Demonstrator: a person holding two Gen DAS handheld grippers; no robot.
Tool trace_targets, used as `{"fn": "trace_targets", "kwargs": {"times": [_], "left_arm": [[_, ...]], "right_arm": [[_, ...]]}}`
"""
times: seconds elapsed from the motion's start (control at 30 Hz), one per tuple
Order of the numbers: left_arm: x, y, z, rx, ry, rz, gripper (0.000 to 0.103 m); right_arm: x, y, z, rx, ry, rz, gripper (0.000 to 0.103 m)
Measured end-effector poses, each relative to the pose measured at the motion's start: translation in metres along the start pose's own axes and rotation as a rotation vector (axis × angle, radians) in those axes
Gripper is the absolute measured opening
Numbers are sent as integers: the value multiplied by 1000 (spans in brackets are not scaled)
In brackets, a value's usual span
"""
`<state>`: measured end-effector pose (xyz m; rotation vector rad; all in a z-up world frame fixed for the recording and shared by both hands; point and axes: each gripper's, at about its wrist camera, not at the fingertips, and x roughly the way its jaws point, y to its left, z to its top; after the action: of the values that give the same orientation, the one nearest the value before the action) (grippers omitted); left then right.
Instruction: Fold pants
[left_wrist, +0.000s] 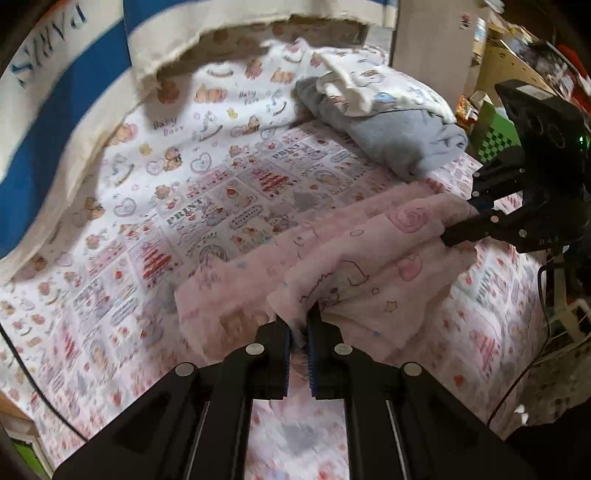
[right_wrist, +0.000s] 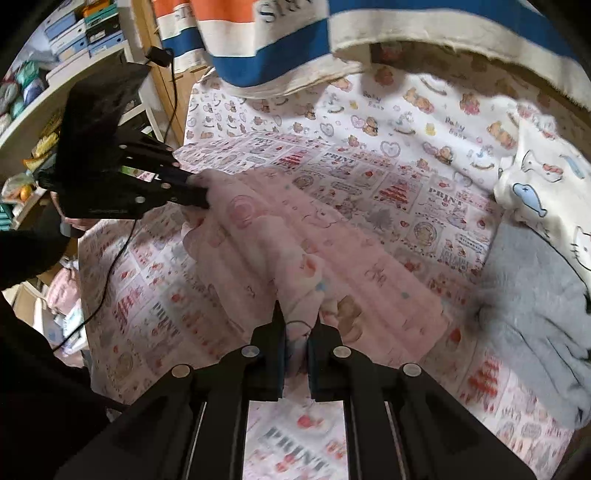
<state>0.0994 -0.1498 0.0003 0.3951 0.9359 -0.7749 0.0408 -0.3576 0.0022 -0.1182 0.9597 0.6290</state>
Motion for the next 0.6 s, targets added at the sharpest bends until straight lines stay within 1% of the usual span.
{"fn": "trace_targets", "kwargs": {"times": [0.1, 0.2, 0.23, 0.27, 0.33, 0.4, 0.47, 0.5, 0.53, 0.6], "left_arm": [[12, 12, 12, -24, 13, -22, 7], [22, 20, 22, -26, 20, -29, 7], [26, 22, 24, -25, 24, -29, 8], [29, 24, 26, -26, 25, -23, 11], [31, 29, 27, -40, 15, 7, 14], [24, 36, 23, -56, -10, 32, 19], [10, 45, 18, -90, -56, 51, 27], [2, 49, 13, -116, -76, 53, 27], [-8, 55, 8, -150, -96, 47, 27], [-23, 61, -6, -209, -128, 21, 29]], "right_arm": [[9, -24, 11, 42, 17, 27, 8], [18, -42, 19, 77, 32, 58, 8], [21, -46, 20, 79, 37, 58, 8], [24, -50, 22, 82, 41, 46, 8], [29, -55, 22, 98, 42, 28, 10], [26, -62, 19, 136, 15, -11, 15], [16, -67, 15, 172, -32, -64, 35], [7, -68, 11, 192, -69, -108, 40], [-1, -69, 7, 207, -99, -136, 48], [-19, -68, -3, 240, -165, -150, 48]]}}
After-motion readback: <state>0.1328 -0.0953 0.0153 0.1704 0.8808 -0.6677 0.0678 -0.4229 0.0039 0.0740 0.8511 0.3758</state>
